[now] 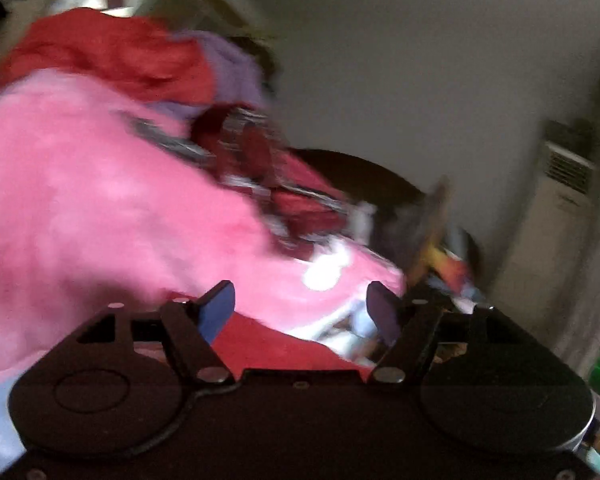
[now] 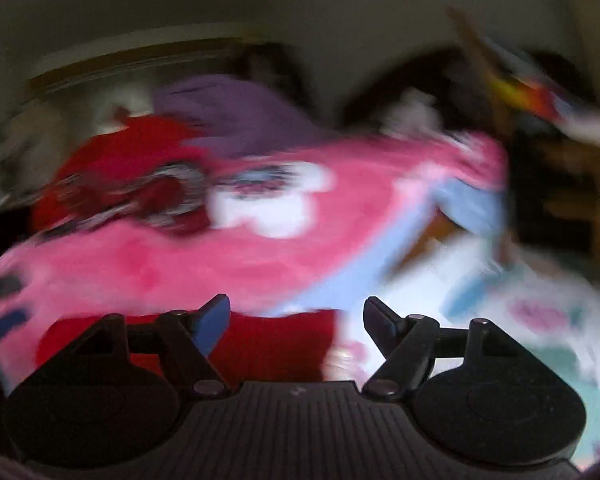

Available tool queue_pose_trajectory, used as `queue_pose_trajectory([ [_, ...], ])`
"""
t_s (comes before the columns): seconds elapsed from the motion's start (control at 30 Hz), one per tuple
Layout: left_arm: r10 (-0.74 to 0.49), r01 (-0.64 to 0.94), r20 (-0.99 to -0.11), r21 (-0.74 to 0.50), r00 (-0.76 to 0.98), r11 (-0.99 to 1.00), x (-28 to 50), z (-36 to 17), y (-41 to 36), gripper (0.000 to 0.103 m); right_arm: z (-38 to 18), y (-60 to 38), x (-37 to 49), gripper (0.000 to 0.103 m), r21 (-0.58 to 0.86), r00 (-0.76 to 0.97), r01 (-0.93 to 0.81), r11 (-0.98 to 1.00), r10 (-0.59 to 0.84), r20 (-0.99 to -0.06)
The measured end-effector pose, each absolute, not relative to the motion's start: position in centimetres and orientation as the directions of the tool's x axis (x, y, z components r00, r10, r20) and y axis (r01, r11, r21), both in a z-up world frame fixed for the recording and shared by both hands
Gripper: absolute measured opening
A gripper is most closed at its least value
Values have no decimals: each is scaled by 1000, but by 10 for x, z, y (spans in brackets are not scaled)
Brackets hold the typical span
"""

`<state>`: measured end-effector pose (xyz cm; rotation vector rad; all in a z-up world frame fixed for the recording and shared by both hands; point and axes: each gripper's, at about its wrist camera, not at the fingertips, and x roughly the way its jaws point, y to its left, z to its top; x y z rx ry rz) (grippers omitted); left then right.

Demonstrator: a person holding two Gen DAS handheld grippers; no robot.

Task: Fold clothes
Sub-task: 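Carry the sweater bundle with both grippers onto the pink blanket pile, then open both grippers to release the sweater on the pile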

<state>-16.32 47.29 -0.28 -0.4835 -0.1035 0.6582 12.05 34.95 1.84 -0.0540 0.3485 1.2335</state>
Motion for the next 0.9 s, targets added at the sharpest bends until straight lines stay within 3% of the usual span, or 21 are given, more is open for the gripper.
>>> queue_pose_trajectory([
  [0.03, 604, -575, -92, -445, 792, 686, -153, -6, 474, 74, 12, 365, 118, 73, 116, 262, -939, 325, 890, -374],
  [0.13, 574, -704, -414, -488, 707, 515, -118, -38, 510, 74, -14, 395, 143, 81, 246, 179, -893, 378, 798, -575],
  [0.17, 579, -720, -435, -496, 690, 486, -117, -40, 514, 74, -18, 398, 152, 81, 308, 148, -865, 395, 789, -596],
  [0.37, 554, -555, -246, -662, 796, 503, -146, -4, 501, 85, 27, 329, 165, 83, 388, 208, -841, 378, 887, -412],
  [0.57, 425, -389, -140, -713, 894, 583, -115, 49, 457, 92, 71, 210, 171, 92, 457, 280, -789, 411, 902, -328],
  [0.77, 246, -210, -36, -649, 969, 731, -73, 138, 384, 97, 131, 67, 156, 103, 379, 423, -769, 514, 855, -300],
  [0.9, 169, -185, -77, -518, 983, 835, -42, 212, 322, 103, 171, -18, 137, 103, 279, 537, -728, 626, 774, -335],
])
